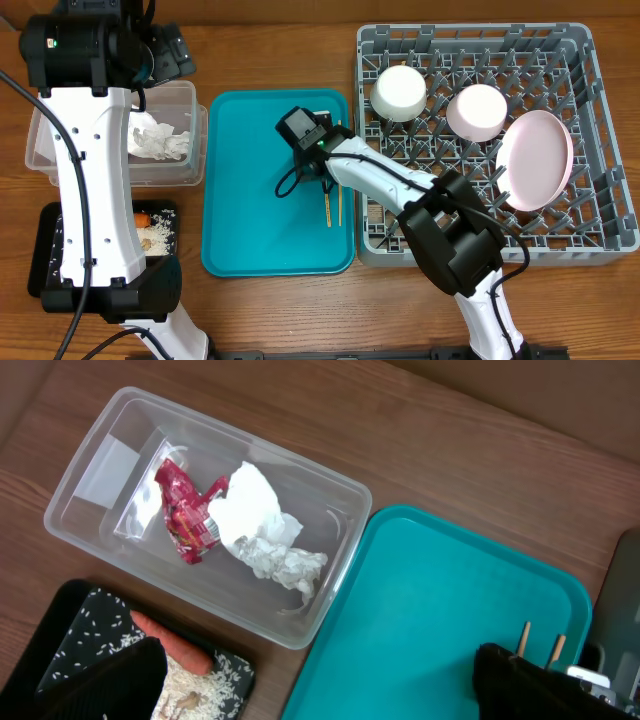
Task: Sort waste into correct bins and load items into the dishwasher
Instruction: 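Move the right gripper to the chopsticks and grasp one chopstick, then carry the chopstick into the rack and lower it between the dishes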
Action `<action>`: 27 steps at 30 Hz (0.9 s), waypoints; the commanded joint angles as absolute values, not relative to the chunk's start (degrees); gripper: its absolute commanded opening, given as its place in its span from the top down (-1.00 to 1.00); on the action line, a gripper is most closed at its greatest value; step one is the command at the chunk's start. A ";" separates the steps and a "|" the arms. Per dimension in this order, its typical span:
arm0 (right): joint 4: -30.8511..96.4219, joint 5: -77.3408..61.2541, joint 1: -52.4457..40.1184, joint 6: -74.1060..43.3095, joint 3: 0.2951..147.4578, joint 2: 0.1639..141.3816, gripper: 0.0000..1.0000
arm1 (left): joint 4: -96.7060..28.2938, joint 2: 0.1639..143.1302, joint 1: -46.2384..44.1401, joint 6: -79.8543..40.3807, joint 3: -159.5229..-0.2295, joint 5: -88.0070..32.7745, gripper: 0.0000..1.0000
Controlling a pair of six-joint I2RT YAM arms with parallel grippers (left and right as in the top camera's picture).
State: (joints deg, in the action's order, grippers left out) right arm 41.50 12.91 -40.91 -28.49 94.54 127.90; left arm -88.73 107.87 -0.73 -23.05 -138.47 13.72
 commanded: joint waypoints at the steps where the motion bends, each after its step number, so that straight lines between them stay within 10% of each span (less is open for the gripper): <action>1: 41.82 12.82 -40.69 -28.75 94.06 130.21 0.25 | -88.66 106.13 -0.78 -24.03 -138.91 13.47 -1.00; 12: 42.52 12.82 -40.69 -28.75 94.08 130.21 0.92 | -88.66 106.13 -0.78 -24.03 -138.91 13.50 -0.99; 27: 46.26 7.40 -40.69 -27.86 96.95 119.61 0.93 | -88.66 106.13 -0.78 -24.03 -138.91 13.50 -1.00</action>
